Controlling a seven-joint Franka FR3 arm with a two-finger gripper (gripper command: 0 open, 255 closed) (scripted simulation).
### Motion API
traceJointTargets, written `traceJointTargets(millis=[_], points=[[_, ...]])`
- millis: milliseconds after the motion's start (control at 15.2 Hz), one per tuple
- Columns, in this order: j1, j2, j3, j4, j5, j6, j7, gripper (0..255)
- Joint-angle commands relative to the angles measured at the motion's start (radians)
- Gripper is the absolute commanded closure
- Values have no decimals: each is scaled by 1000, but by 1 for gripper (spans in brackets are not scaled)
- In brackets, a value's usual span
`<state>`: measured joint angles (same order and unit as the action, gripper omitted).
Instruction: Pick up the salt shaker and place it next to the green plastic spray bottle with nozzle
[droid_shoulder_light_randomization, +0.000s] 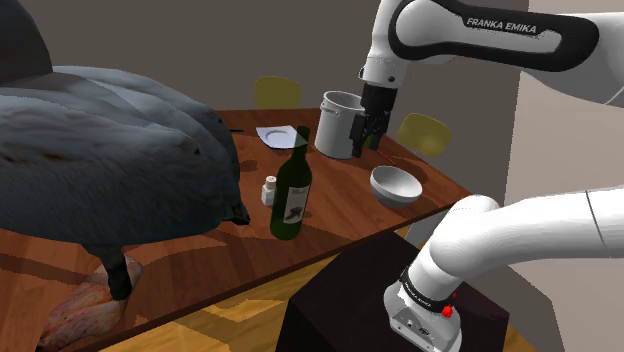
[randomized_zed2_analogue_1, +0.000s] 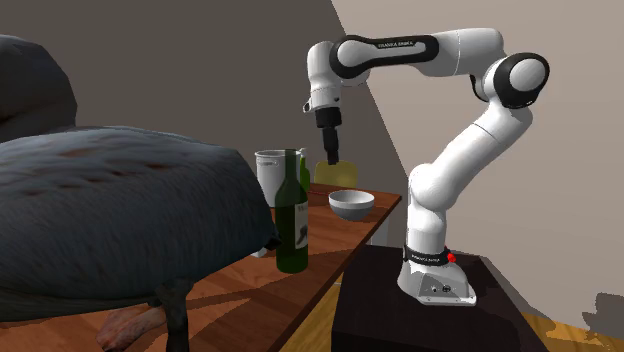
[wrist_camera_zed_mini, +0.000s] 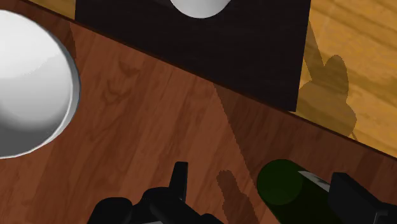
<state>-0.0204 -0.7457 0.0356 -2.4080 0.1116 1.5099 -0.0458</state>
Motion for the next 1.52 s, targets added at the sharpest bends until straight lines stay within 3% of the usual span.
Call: traceJointTargets(millis=[0, 726, 1320, 1452], points=[[0, 0, 0, 0, 0, 0, 0, 0], [17, 298, 150, 5, 30, 386, 150, 0], [10, 620, 248, 142, -64, 633, 314, 0], [11, 646, 252, 146, -75, 657, 327, 0]])
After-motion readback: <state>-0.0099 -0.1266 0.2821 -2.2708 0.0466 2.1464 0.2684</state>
